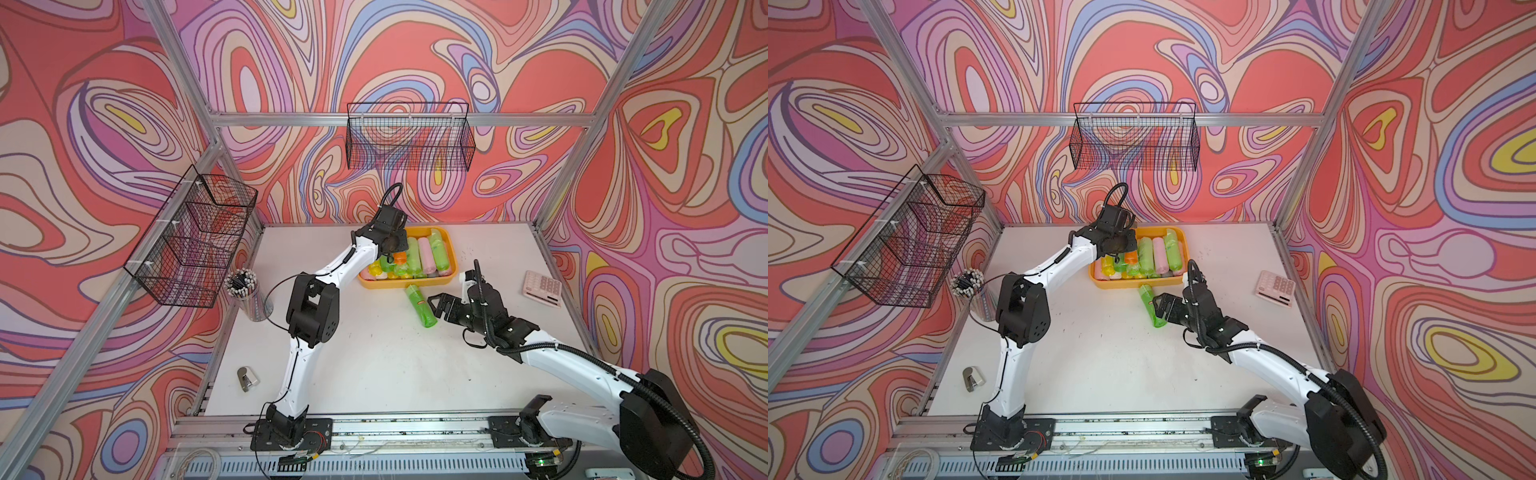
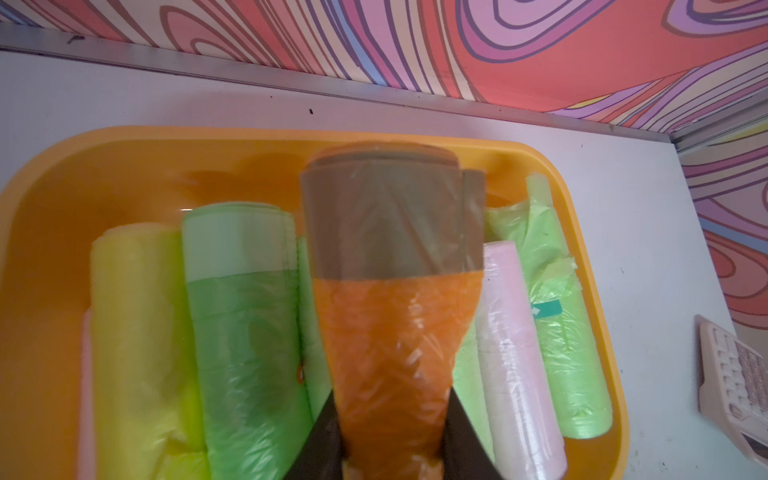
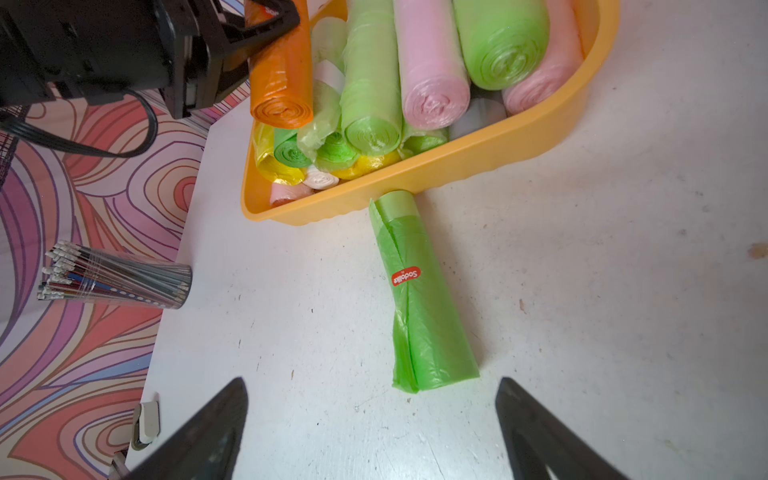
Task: Put the roll of trash bags into the storage box
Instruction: Place the roll of trash bags in the storage box.
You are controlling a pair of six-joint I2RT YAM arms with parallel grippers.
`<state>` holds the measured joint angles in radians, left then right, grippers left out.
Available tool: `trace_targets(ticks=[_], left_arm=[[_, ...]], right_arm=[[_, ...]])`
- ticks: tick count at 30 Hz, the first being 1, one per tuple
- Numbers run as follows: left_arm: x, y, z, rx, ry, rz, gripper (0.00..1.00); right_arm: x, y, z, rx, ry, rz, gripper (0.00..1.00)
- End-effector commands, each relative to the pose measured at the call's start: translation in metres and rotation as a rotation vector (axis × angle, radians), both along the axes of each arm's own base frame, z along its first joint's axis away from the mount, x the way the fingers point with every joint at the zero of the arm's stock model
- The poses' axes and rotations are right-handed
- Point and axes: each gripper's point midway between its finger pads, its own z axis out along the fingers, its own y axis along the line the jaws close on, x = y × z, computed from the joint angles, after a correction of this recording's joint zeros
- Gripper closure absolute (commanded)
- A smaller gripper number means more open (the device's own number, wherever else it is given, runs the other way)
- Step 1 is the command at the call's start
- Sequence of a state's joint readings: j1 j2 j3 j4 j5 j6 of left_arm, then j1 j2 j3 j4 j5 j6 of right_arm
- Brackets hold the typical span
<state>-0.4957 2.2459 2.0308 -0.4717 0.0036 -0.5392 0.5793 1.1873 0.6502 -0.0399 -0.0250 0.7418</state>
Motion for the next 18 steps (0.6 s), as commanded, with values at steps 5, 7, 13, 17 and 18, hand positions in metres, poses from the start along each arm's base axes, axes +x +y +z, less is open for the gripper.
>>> trace_targets(ticks=[5, 7, 13, 17, 18], left_arm=[[0.007, -0.005, -0.015, -0.030, 0.034, 0.006, 0.82], [0.007, -0.005, -0.018, -0.036, 0.044, 0.000, 0.76], [0.003, -0.006, -0.019, -0.037, 0.051, -0.031, 0.60], [-0.002, -0.006, -0.012, -0.046, 0.029, -0.050, 0.34], [-0.003, -0.007, -0.008, -0.052, 0.018, -0.058, 0.31]], right_arm=[[-0.005, -0.006, -0.007, -0.031, 0.010, -0.010, 0.05], [-0.005, -0.008, -0.009, -0.044, 0.012, -0.015, 0.05], [-0.008, -0.017, -0.011, -0.081, 0.010, -0.035, 0.05], [-0.009, -0.017, -0.012, -0.089, 0.015, -0.030, 0.05], [-0.009, -0.018, -0.013, -0.090, 0.017, -0.030, 0.05]])
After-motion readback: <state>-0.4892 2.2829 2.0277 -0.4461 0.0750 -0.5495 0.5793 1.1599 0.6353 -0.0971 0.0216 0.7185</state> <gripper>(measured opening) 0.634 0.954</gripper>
